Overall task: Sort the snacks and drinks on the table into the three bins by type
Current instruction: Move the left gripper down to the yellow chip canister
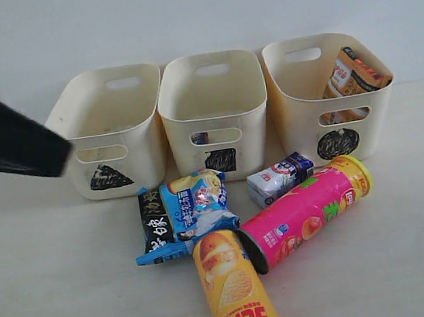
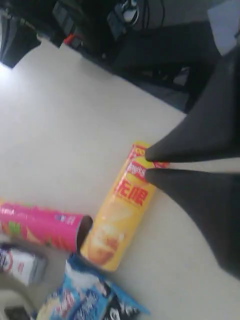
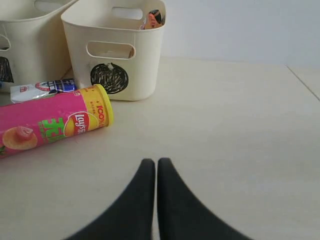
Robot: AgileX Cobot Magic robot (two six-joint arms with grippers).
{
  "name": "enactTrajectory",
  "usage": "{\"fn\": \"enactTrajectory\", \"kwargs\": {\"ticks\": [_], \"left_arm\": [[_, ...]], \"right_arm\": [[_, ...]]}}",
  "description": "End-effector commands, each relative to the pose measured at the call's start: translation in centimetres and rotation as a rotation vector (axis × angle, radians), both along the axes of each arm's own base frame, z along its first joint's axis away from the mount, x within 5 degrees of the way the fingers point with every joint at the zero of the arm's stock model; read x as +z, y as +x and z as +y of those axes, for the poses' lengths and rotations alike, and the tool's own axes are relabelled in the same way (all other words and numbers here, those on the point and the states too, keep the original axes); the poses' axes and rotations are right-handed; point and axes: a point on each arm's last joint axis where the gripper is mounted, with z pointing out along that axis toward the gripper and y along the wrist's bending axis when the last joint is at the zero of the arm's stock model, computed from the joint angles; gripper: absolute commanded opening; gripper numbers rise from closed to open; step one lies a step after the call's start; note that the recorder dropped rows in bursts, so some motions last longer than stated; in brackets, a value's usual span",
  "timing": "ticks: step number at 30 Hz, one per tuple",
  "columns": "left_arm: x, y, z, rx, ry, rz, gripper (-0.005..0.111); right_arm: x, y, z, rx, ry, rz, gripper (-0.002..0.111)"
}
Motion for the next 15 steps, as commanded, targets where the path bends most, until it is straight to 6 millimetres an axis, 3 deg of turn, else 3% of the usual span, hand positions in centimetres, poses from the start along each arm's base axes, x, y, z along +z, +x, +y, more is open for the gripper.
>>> {"fn": "enactTrajectory", "kwargs": {"ticks": [1,4,5,11,15], "left_arm": [[-2.0,3.5,-3.5,0.012,-0.136,0.116,0.004],[-5.5,6.7,-5.1,0.119,-0.110,0.291,0.005],[-6.6,7.3,-5.5,0.140,-0.091,0.352,0.011],[-9.3,7.8,-7.5,0.134,-0.039,0.454,0.052],[-10.5,7.9,-9.0,0.191,-0.009,0.456,0.062]], "right_arm": [[0.1,0.0,0.0,-0.007,0.001,-0.009,0.000],[0.1,0.0,0.0,-0.007,0.003,-0.009,0.000],[0.1,0.0,0.0,-0.007,0.007,-0.010,0.000],[0.1,0.0,0.0,-0.006,0.010,-0.010,0.000],[0.1,0.0,0.0,-0.007,0.012,-0.010,0.000]]}}
